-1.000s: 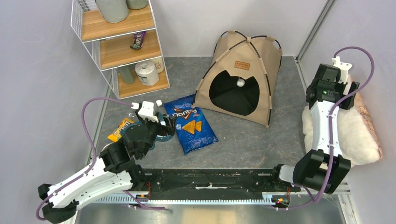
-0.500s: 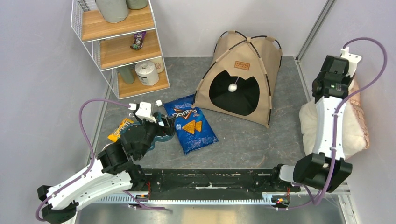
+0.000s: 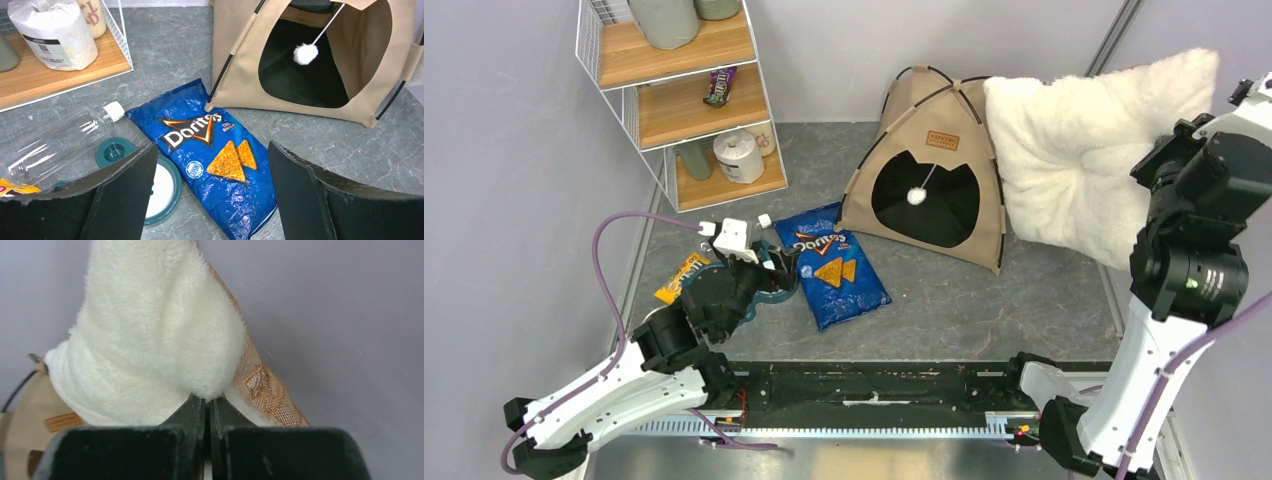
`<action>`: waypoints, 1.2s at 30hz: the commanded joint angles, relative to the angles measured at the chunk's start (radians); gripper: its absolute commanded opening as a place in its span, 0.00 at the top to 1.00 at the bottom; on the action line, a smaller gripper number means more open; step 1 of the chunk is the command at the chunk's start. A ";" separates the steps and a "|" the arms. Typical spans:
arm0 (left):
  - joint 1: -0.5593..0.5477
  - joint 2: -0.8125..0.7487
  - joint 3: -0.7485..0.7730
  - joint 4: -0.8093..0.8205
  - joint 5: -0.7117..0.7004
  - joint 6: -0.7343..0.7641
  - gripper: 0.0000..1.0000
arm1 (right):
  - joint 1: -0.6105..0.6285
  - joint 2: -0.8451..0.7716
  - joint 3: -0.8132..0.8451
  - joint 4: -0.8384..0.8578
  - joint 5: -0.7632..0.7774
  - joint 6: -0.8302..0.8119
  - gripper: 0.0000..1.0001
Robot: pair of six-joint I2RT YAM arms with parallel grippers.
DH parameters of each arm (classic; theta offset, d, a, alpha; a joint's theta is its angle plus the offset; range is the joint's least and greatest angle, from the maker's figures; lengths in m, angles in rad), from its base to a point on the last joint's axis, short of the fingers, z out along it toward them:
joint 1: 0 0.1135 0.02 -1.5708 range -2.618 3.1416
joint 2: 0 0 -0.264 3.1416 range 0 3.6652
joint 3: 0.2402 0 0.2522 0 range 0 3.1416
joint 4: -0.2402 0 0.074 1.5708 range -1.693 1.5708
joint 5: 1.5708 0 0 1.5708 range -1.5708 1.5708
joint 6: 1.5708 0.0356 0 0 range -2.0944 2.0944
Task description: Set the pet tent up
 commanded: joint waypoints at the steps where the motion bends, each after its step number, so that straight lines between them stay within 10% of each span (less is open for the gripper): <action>1: -0.006 -0.004 0.000 0.044 -0.016 0.001 0.13 | 0.001 -0.040 0.087 0.054 -0.183 0.040 1.00; 11: -0.006 0.031 -0.006 0.095 -0.022 0.017 0.13 | 0.001 -0.035 0.171 0.076 -0.468 0.136 1.00; 22: 0.010 0.285 0.064 0.328 -0.015 0.087 0.13 | 0.003 -0.131 -0.163 0.318 -0.966 0.351 1.00; 36: 0.306 0.736 0.262 0.565 0.441 0.112 0.14 | 0.071 -0.203 -0.612 0.639 -1.065 0.592 1.00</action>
